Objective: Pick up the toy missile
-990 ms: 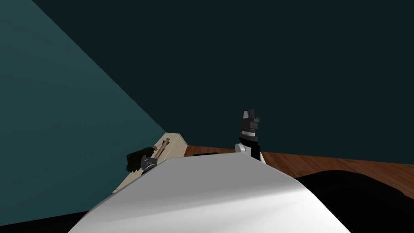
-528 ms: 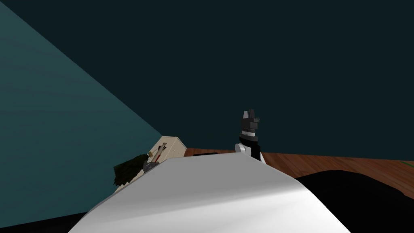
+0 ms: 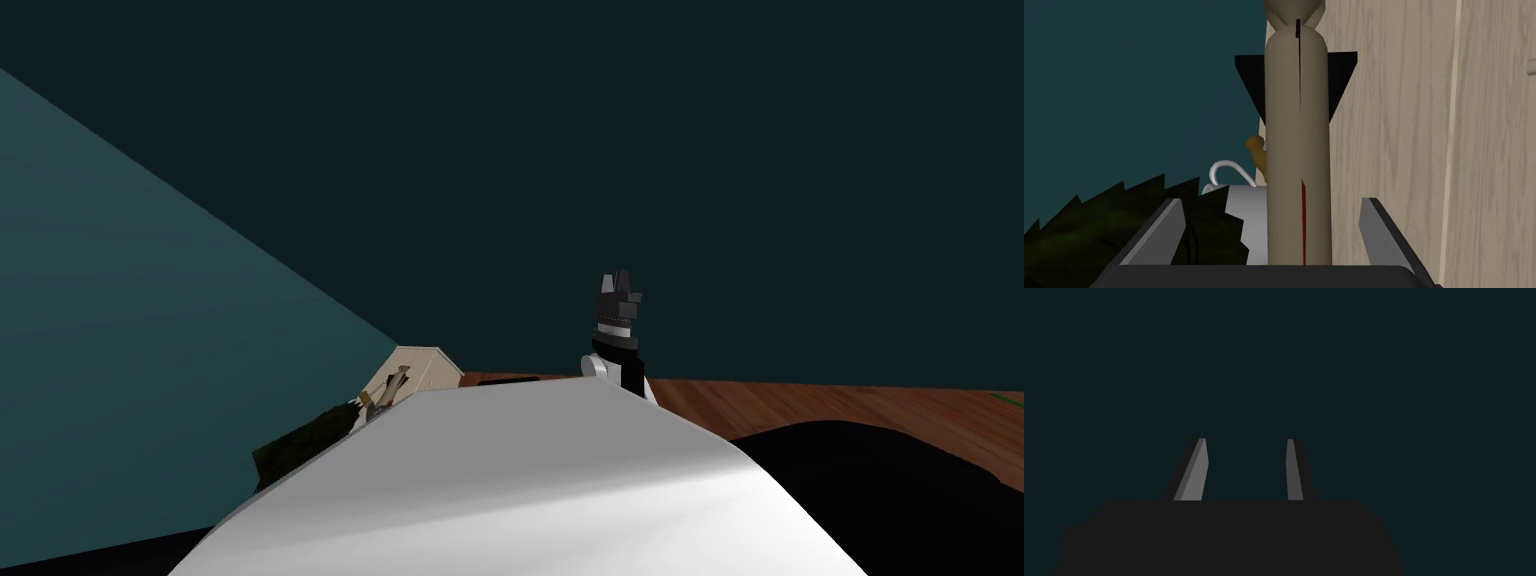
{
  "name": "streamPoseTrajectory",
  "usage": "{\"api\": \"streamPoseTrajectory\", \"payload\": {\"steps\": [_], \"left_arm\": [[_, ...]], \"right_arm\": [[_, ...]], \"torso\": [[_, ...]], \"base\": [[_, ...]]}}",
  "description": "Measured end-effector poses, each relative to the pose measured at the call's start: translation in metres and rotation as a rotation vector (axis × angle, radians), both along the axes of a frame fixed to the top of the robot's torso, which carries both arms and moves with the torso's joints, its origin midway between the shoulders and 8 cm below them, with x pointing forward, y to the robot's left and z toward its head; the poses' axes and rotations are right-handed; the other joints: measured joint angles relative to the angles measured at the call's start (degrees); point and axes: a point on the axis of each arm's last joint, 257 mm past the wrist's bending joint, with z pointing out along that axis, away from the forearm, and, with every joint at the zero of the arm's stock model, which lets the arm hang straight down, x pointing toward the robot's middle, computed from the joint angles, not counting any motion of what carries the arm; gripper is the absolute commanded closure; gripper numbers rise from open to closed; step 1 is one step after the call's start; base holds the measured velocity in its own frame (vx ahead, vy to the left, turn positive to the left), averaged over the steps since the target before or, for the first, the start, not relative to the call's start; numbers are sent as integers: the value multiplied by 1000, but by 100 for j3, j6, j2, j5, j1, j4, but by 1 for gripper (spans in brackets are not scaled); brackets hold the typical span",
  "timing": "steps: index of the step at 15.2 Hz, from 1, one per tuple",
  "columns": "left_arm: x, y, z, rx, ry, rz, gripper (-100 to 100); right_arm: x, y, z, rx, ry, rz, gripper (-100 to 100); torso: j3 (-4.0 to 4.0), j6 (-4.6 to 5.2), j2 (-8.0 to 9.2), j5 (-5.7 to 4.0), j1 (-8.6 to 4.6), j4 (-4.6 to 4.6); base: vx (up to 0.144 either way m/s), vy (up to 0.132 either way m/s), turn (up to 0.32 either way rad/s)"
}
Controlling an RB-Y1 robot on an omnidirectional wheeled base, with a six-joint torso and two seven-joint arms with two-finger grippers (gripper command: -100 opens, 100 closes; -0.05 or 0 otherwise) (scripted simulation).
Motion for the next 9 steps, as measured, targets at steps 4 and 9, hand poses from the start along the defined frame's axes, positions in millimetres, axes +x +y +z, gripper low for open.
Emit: {"api": "streamPoseTrajectory", "payload": {"steps": [4, 9], "left_arm": [[-1, -5, -3, 0, -2, 0, 100], [0, 4, 2, 6, -1, -1, 100]], "right_arm": [[0, 0, 0, 0, 0, 0, 0], [0, 0, 0, 1, 0, 0, 0]], "torso": [[13, -1, 23, -9, -24, 6], [21, 0, 41, -17, -84, 4]], "base": [[7, 33, -7], [-21, -56, 9]]}}
